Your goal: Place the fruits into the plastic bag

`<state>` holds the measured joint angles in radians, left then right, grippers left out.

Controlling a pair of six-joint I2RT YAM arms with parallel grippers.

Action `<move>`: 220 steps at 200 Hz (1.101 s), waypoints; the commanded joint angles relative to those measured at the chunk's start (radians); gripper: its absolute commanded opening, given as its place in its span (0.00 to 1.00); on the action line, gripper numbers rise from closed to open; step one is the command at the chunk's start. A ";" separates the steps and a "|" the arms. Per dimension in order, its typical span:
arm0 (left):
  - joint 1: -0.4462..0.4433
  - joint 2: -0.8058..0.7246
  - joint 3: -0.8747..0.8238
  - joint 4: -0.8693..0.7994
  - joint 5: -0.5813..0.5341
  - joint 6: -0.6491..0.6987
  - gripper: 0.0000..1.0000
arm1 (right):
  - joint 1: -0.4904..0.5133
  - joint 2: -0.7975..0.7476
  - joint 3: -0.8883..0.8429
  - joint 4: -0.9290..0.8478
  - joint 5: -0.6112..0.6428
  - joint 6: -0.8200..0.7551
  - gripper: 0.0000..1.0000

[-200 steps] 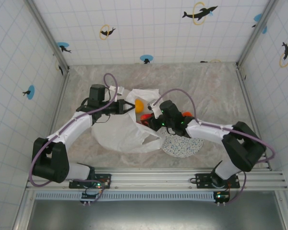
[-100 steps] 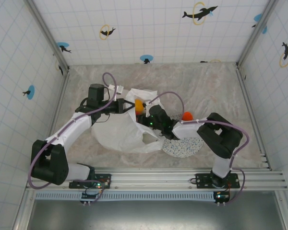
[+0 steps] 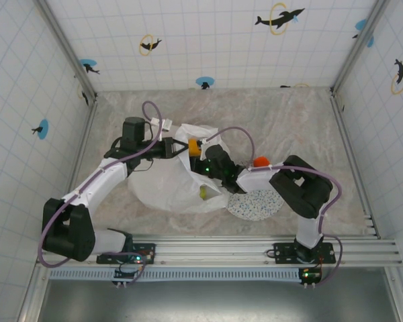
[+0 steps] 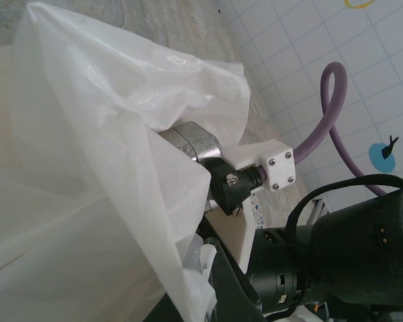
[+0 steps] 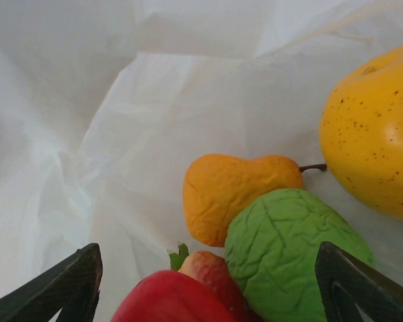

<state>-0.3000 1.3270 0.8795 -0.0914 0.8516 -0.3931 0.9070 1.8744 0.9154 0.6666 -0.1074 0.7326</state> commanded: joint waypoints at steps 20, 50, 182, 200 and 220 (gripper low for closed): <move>0.007 -0.009 0.002 0.017 -0.005 0.014 0.00 | -0.008 -0.036 0.033 -0.022 -0.047 -0.046 0.87; 0.006 0.000 0.002 0.010 -0.007 0.016 0.00 | -0.011 -0.057 0.030 -0.062 -0.081 -0.077 0.88; 0.006 0.013 0.008 -0.020 -0.046 0.042 0.00 | 0.007 -0.432 -0.049 -0.578 0.395 -0.431 0.84; 0.007 0.018 0.010 -0.023 -0.047 0.045 0.00 | 0.005 -0.495 -0.082 -0.573 0.395 -0.453 0.84; 0.008 0.022 0.008 -0.026 -0.050 0.049 0.00 | -0.003 -0.565 -0.122 -0.550 0.365 -0.468 0.83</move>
<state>-0.3000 1.3373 0.8795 -0.1040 0.8097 -0.3733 0.9089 1.3994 0.8421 0.1211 0.2359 0.3153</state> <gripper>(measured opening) 0.040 0.836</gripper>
